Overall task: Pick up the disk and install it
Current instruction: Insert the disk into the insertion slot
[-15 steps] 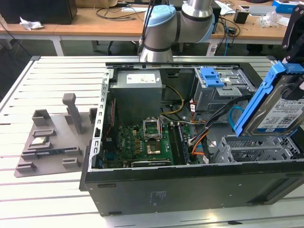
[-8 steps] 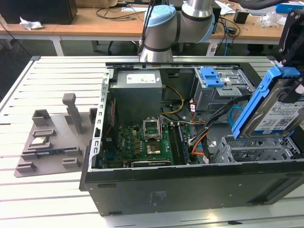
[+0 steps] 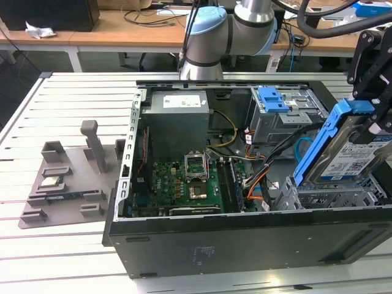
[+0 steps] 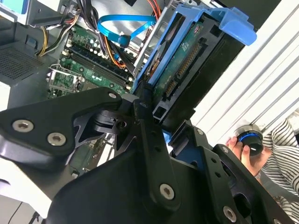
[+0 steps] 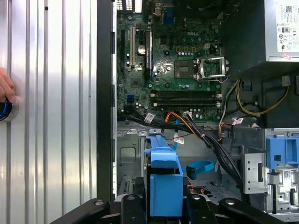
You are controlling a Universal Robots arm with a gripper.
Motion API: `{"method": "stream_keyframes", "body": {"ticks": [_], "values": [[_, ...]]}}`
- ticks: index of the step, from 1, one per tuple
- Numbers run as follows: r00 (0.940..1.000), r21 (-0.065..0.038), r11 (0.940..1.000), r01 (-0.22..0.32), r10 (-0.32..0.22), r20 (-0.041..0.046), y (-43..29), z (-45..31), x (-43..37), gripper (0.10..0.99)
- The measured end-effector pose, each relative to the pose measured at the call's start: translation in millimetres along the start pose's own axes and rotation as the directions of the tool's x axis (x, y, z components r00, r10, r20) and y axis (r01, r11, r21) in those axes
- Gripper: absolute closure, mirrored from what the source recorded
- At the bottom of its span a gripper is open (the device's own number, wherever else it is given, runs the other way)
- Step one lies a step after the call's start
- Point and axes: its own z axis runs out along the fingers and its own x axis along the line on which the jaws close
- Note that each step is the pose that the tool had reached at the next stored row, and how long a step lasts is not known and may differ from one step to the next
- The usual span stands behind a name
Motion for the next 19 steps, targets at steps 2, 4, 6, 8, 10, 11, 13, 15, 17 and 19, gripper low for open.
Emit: {"method": "stream_keyframes", "body": {"ticks": [2, 4, 6, 8, 10, 11, 13, 15, 17, 19], "values": [[1.0, 0.0, 1.0, 0.002, -0.002, -0.0001, -0.1, 1.8, 0.1, 0.722], [1.0, 0.0, 1.0, 0.005, -0.005, -0.0002, -0.2, 5.7, 0.3, 0.722], [1.0, 0.0, 1.0, 0.006, -0.006, -0.0002, -0.3, 8.2, 0.4, 0.722], [1.0, 0.0, 1.0, 0.008, -0.008, -0.0002, -0.5, 11.0, 0.6, 0.722], [1.0, 0.0, 1.0, 0.009, -0.009, -0.0003, -0.7, 15.2, 0.8, 0.722], [1.0, -0.001, 1.0, 0.01, -0.01, -0.0003, -0.8, 17.7, 0.9, 0.722], [1.0, -0.001, 1.0, 0.01, -0.01, -0.0003, -1.1, 23.2, 1.2, 0.722], [0.9999, -0.001, 0.9999, 0.01, -0.01, -0.0002, -1.3, 27.2, 1.4, 0.722], [0.9999, -0.001, 0.9999, 0.011, -0.011, -0.0003, -1.5, 30.9, 1.5, 0.722], [0.9999, -0.001, 0.9999, 0.011, -0.011, -0.0004, -1.6, 34.2, 1.7, 0.722]]}}
